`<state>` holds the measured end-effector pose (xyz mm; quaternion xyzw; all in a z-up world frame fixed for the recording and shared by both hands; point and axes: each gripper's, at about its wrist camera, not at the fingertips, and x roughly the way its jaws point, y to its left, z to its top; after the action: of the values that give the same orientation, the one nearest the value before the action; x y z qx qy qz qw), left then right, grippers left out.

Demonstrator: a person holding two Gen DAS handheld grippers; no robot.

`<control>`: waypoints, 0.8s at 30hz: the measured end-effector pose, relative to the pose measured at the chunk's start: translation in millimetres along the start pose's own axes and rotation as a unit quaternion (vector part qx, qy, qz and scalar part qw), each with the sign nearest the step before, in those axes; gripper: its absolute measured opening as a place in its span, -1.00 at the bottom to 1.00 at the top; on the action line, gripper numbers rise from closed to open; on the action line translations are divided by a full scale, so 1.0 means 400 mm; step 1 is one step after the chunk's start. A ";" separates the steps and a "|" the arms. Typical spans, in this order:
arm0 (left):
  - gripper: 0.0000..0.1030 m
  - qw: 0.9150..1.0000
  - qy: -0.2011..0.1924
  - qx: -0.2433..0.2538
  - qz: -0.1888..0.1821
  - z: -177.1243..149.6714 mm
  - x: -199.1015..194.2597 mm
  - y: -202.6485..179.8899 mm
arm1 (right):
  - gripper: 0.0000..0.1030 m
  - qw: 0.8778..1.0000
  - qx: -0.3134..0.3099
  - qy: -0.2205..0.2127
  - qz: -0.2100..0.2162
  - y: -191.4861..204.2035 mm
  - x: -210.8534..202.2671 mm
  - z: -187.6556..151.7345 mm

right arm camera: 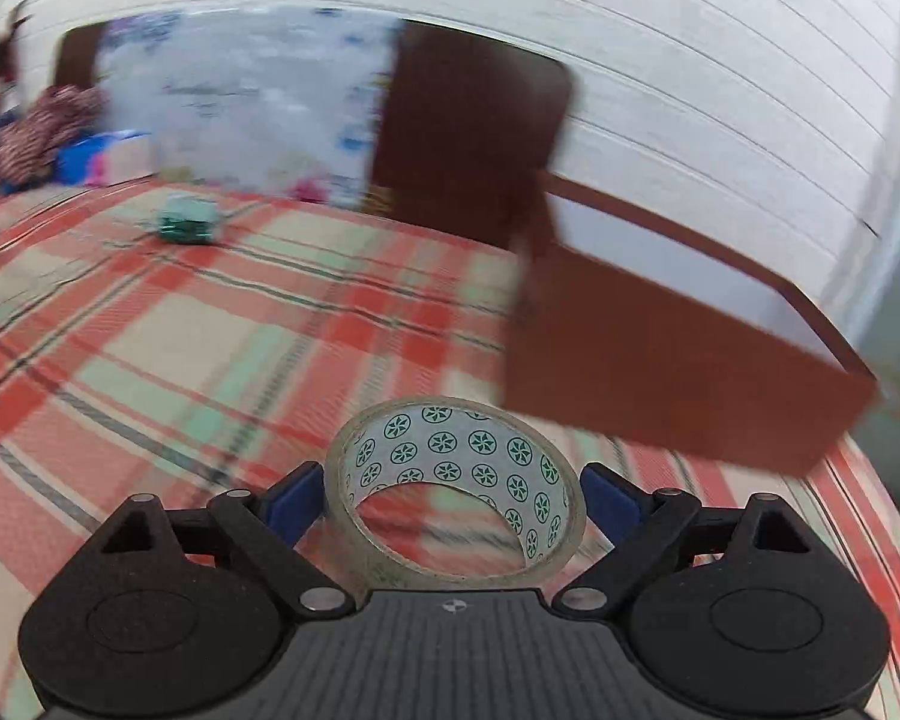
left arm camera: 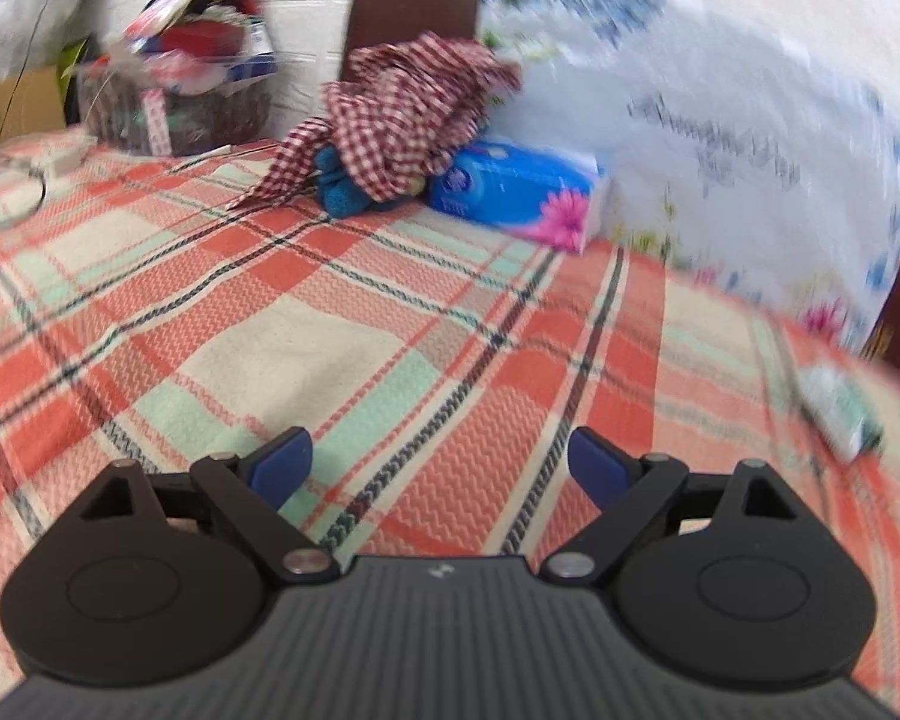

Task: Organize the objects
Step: 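Grasp the clear packing tape roll by its rim with the right tool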

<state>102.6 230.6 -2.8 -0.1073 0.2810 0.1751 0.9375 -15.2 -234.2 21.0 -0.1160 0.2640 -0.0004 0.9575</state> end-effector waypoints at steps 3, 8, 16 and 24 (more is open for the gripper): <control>0.78 0.999 0.028 0.010 -0.017 -0.004 -0.044 -0.054 | 0.83 0.999 0.030 -0.002 0.019 -0.039 -0.023 -0.033; 0.78 0.976 0.085 0.031 -0.198 -0.050 -0.191 -0.264 | 0.83 0.998 0.034 0.006 0.046 -0.038 -0.036 -0.070; 0.77 0.888 0.178 0.174 -0.387 -0.158 -0.370 -0.648 | 0.82 0.997 0.062 0.008 0.054 -0.070 -0.040 -0.087; 0.74 0.863 0.212 0.237 -0.393 -0.235 -0.395 -0.774 | 0.81 0.993 0.089 0.017 0.071 -0.083 -0.030 -0.098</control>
<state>53.5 -123.3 41.1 -0.0181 0.4407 -0.3065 0.8435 -43.4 -274.4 1.6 -0.0116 0.2864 0.0420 0.9571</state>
